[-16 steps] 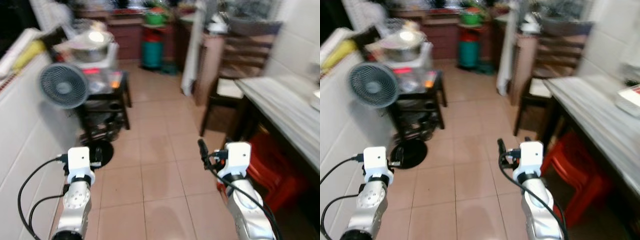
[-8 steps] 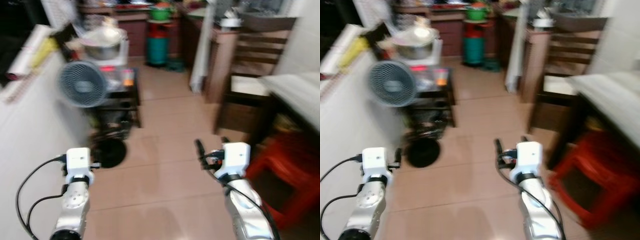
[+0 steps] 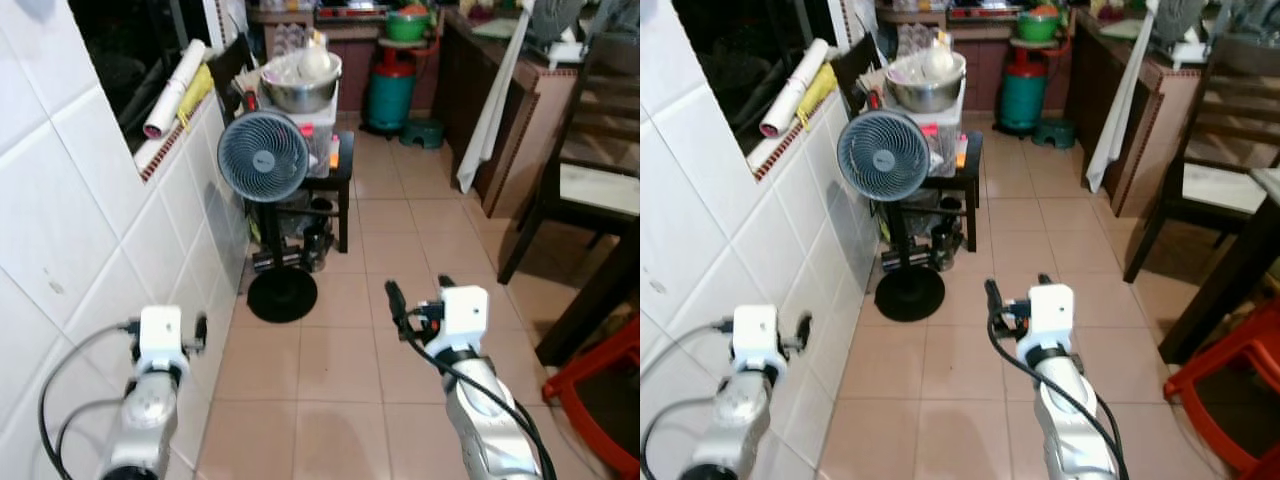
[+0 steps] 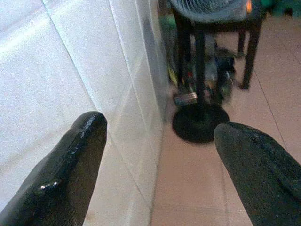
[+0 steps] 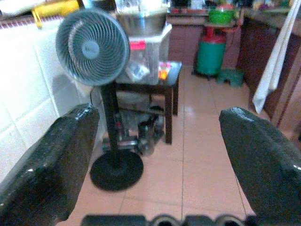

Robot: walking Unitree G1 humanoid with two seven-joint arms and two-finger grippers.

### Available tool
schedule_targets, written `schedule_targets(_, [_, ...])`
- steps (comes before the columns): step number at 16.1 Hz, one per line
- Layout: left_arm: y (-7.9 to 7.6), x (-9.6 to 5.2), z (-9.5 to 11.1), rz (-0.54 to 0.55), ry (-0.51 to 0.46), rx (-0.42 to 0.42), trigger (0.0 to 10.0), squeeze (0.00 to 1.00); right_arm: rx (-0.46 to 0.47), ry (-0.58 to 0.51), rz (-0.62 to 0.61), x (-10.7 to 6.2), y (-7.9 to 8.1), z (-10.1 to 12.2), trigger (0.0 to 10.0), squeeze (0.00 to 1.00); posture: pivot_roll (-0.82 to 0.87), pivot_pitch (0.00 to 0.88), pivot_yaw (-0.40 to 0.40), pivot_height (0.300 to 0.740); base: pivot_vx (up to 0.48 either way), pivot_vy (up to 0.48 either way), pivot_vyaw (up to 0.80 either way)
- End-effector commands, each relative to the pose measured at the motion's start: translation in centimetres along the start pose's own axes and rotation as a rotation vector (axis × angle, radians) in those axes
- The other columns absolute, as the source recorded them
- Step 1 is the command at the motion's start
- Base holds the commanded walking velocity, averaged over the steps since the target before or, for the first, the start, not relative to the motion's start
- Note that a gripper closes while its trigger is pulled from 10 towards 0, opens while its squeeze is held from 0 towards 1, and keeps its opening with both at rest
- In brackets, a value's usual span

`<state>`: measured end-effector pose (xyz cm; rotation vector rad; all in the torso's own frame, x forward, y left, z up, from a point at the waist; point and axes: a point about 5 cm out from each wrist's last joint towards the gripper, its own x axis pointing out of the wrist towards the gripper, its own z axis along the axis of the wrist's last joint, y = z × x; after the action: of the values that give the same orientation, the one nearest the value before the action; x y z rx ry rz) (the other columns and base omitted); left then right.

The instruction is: Setting the table

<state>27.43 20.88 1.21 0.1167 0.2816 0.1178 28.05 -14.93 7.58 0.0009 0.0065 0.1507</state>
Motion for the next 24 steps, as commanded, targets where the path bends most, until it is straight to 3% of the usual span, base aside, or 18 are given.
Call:
schedule_targets(1, [-0.7, -0.2, -1.2, -0.036, 0.064, 0.005, 10.0, 0.0, -0.002, 0.037, -0.019, 0.0, -0.8, -0.9, 10.0, 0.0, -0.05, 0.0, 0.055, 0.74, 0.0, 0.0, 0.0])
schedule_targets(4, [-1.8, -1.1, -4.0, -0.108, 0.224, 0.014, 10.0, 0.0, 0.021, 0.184, -0.035, -0.3, -1.2, -4.0, 10.0, 0.0, -0.05, 0.0, 0.06, 0.74, 0.0, 0.0, 0.0])
schedule_targets(5, [-2.3, -1.6, -5.2, -0.144, 0.292, -0.007, 10.0, 0.0, 0.049, 0.256, -0.026, -0.7, -1.2, -5.5, 10.0, 0.0, -0.06, 0.0, 0.061, 0.74, 0.0, 0.0, 0.0])
schedule_targets(7, [-2.8, -2.6, -7.0, -0.173, 0.415, -0.057, 10.0, 0.0, 0.015, 0.379, -0.054, -1.5, -1.3, -7.8, 10.0, 0.0, -0.07, 0.0, 0.069, 0.74, 0.0, 0.0, 0.0])
schedule_targets(9, [-3.2, -3.8, -8.7, -0.238, 0.513, 0.113, 10.0, 0.0, 0.063, 0.587, -0.082, -3.5, -0.8, -11.1, 10.0, 0.0, -0.1, 0.0, 0.085, 0.74, 0.0, 0.0, 0.0])
schedule_targets(12, [-2.8, -4.3, -9.4, -0.226, 0.592, 0.124, 10.0, 0.0, -0.011, 0.64, -0.061, -4.8, -0.5, -12.6, 10.0, 0.0, -0.14, 0.0, 0.105, 0.74, 0.0, 0.0, 0.0])
schedule_targets(13, [-2.5, -4.5, -9.8, -0.231, 0.626, 0.145, 10.0, 0.0, 0.067, 0.728, -0.054, -6.1, 0.0, -13.8, 10.0, 0.0, -0.15, 0.0, 0.12, 0.74, 0.0, 0.0, 0.0])
schedule_targets(17, [-1.2, -4.9, -10.4, -0.144, 0.692, 0.096, 10.0, 0.0, 0.074, 0.825, -0.048, -8.0, -0.1, -15.1, 10.0, 0.0, -0.14, 0.0, 0.115, 0.74, 0.0, 0.0, 0.0])
schedule_targets(20, [-1.0, -5.5, -10.9, -0.134, 0.711, 0.094, 10.0, 0.0, 0.013, 0.839, 0.003, -8.1, -0.3, -15.1, 10.0, 0.0, -0.1, 0.0, 0.078, 0.74, 0.0, 0.0, 0.0])
schedule_targets(24, [-0.7, -7.5, -12.7, -0.084, 0.773, 0.04, 10.0, 0.0, -0.081, 0.866, 0.134, -7.7, 0.5, -15.0, 10.0, 0.0, -0.02, 0.0, 0.004, 0.74, 0.0, 0.0, 0.0])
